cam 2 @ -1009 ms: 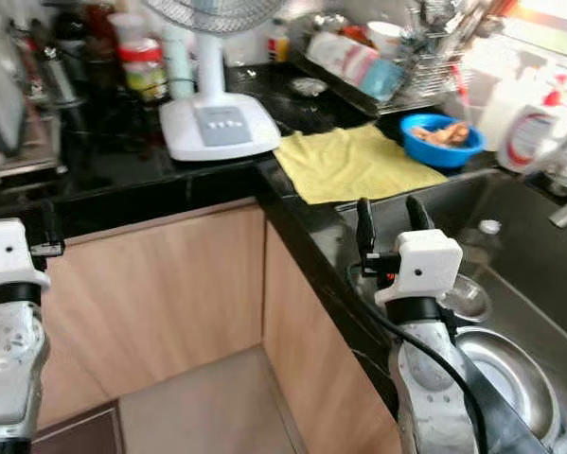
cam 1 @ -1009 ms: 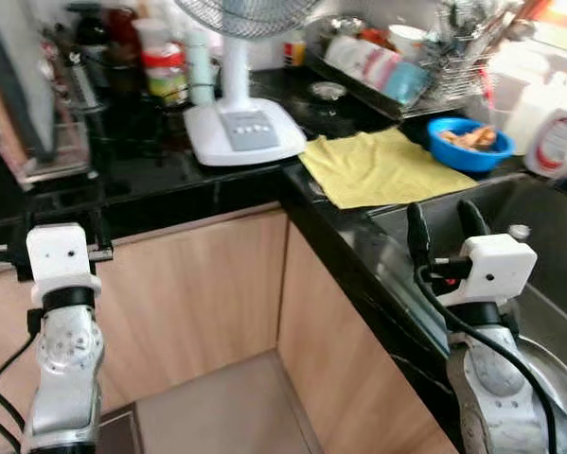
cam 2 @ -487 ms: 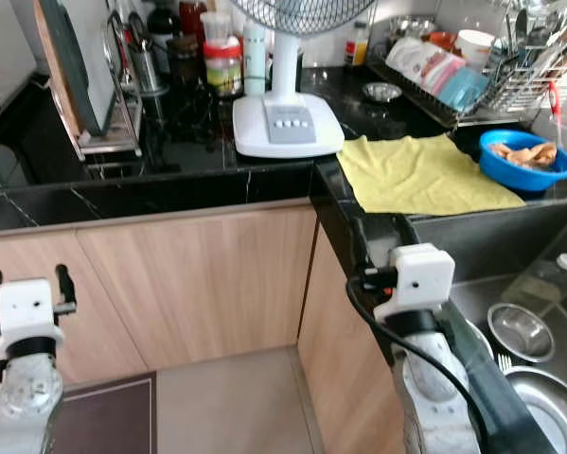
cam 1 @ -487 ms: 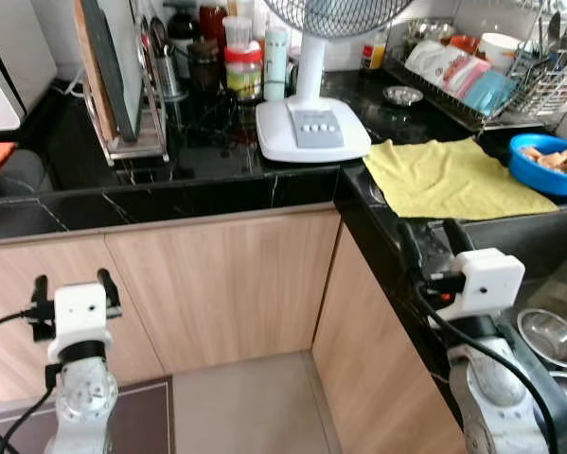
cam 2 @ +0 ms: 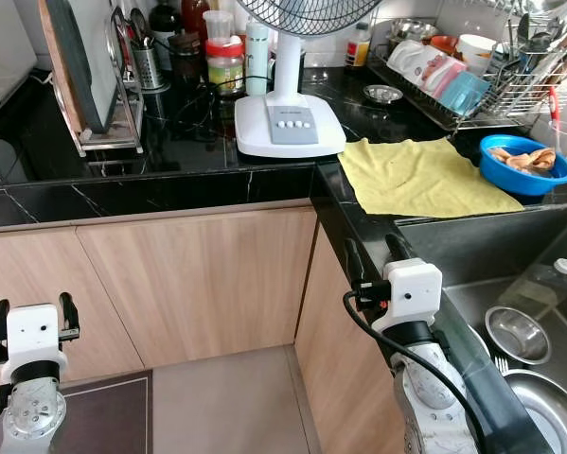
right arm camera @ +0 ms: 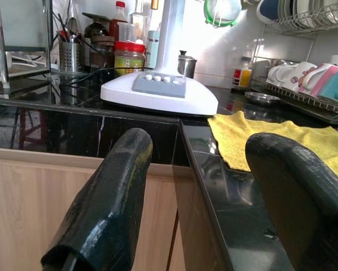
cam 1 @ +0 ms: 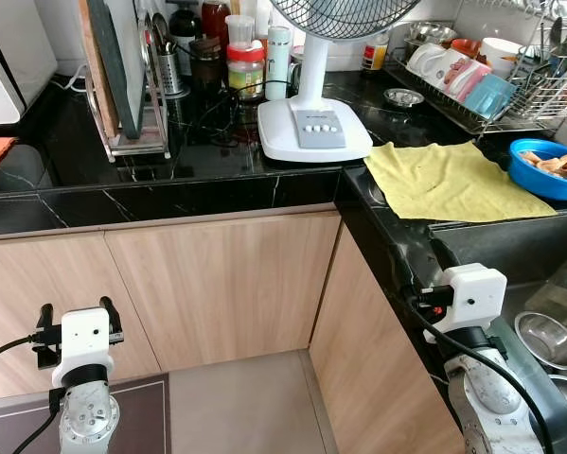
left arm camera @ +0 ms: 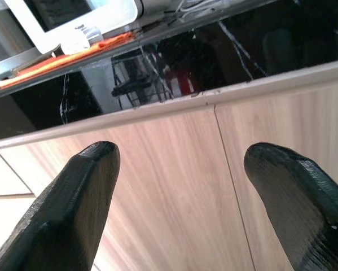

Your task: Kitchen organization

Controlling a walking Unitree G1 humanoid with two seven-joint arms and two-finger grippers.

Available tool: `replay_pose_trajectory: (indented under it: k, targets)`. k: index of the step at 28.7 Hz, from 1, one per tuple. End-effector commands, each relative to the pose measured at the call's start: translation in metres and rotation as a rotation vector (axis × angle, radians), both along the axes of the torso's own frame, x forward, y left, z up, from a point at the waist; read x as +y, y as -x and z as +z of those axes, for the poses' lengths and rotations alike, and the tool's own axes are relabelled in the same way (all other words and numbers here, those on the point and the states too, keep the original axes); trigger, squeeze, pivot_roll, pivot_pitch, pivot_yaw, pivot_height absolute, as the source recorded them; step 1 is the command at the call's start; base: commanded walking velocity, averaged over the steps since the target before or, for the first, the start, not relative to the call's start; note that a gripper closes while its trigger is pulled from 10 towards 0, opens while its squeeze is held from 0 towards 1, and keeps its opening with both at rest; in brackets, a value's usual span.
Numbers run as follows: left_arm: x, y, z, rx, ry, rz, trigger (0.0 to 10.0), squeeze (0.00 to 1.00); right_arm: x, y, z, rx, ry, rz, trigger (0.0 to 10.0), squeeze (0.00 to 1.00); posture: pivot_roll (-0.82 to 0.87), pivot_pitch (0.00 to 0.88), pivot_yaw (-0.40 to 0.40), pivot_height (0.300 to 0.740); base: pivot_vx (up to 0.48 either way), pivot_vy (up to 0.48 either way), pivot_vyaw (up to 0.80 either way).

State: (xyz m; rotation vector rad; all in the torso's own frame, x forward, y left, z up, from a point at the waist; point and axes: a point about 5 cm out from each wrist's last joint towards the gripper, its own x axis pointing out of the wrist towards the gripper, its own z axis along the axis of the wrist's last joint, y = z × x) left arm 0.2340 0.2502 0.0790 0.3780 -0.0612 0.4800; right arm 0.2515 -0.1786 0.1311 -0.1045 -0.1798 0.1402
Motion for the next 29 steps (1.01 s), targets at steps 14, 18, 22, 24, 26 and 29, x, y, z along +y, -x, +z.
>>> replay_pose_trajectory:
  k: [14, 18, 22, 24, 26, 29]
  targets:
    - [-0.011, -0.003, -0.007, 0.023, 0.000, -0.044, 10.0, 0.00, -0.009, -0.002, -0.008, 0.020, 0.025, -0.027, 10.0, 0.00, 0.07, 0.000, -0.042, 0.740, -0.075, 0.000, 0.62]
    - [-0.011, -0.002, -0.012, 0.038, 0.024, -0.037, 10.0, 0.00, -0.009, -0.002, -0.010, 0.020, 0.021, -0.024, 10.0, 0.00, 0.07, 0.000, -0.042, 0.740, 0.000, 0.000, 0.80]
    - [-0.013, -0.002, -0.015, 0.044, 0.039, -0.036, 10.0, 0.00, -0.006, -0.002, -0.009, 0.011, -0.008, -0.006, 10.0, 0.00, 0.06, 0.000, -0.044, 0.740, 0.000, 0.097, 0.40]
    - [-0.014, -0.002, -0.016, 0.046, 0.041, -0.038, 10.0, 0.00, -0.005, -0.002, -0.008, 0.010, -0.008, -0.002, 10.0, 0.00, 0.06, 0.000, -0.044, 0.740, 0.000, 0.418, 0.00]
    - [-0.015, -0.001, -0.017, 0.049, 0.043, -0.041, 10.0, 0.00, -0.006, -0.002, -0.008, 0.013, -0.009, -0.006, 10.0, 0.00, 0.06, 0.000, -0.046, 0.740, 0.000, 0.471, 0.00]
    - [-0.015, -0.001, -0.019, 0.055, 0.050, -0.039, 10.0, 0.00, -0.007, -0.003, -0.008, 0.012, -0.007, -0.005, 10.0, 0.00, 0.06, 0.000, -0.049, 0.740, 0.000, 0.472, 0.00]
